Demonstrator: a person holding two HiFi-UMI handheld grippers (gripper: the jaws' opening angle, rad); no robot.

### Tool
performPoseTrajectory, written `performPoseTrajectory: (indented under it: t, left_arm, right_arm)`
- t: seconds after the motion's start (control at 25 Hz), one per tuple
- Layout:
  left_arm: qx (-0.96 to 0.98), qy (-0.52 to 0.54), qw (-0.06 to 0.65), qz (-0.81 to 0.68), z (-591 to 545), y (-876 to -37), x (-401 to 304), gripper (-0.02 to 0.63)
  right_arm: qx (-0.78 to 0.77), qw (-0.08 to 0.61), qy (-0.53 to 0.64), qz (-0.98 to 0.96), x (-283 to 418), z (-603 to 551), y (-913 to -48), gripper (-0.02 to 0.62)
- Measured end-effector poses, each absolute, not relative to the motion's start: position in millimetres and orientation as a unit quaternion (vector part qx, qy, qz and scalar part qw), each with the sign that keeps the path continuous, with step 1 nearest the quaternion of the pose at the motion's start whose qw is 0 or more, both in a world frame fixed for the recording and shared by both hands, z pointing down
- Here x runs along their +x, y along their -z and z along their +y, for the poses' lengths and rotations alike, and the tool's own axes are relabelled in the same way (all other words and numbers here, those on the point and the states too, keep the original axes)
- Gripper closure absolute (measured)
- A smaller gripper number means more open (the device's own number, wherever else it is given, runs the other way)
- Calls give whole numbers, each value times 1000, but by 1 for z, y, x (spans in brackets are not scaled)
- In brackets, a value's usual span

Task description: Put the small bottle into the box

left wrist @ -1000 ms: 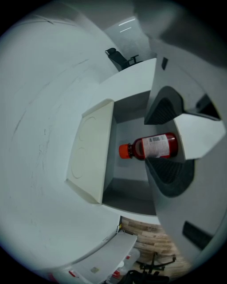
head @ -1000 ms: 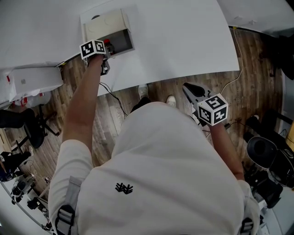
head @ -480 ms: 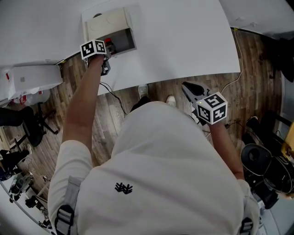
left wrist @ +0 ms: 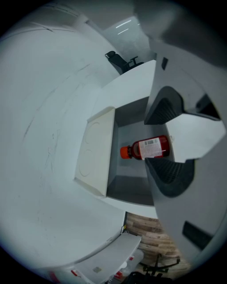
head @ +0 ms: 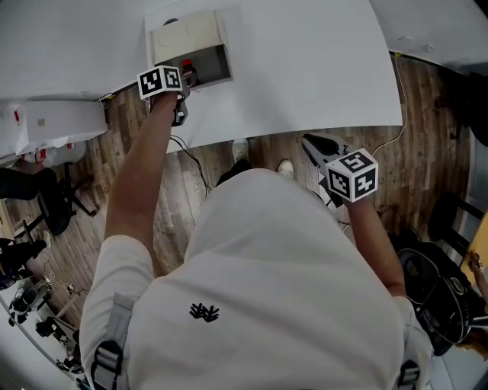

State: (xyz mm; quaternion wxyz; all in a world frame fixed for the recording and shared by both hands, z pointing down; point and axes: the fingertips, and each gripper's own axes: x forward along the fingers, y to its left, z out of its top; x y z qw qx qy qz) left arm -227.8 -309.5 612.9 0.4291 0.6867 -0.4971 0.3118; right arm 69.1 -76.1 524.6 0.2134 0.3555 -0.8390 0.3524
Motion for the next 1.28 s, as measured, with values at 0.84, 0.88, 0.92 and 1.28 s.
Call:
performPoseTrajectory:
  t: [0.84, 0.88, 0.92, 1.28]
  left_arm:
    - [772, -241, 376, -453, -133, -551, -116, 598]
    - [779, -239, 373, -444, -119, -551, -107, 600]
    - [787, -236, 372, -433, -105, -550, -97, 600]
    - [835, -247, 357, -339, -12, -544, -29, 600]
  right_arm:
    - [288, 243, -329, -866, 71, -48, -533, 588]
    - [286, 241, -328, -867, 73, -44, -534, 588]
    - [284, 238, -329, -868, 74, -39, -535, 588]
    - [294, 219, -342, -865, 94, -6, -536, 589]
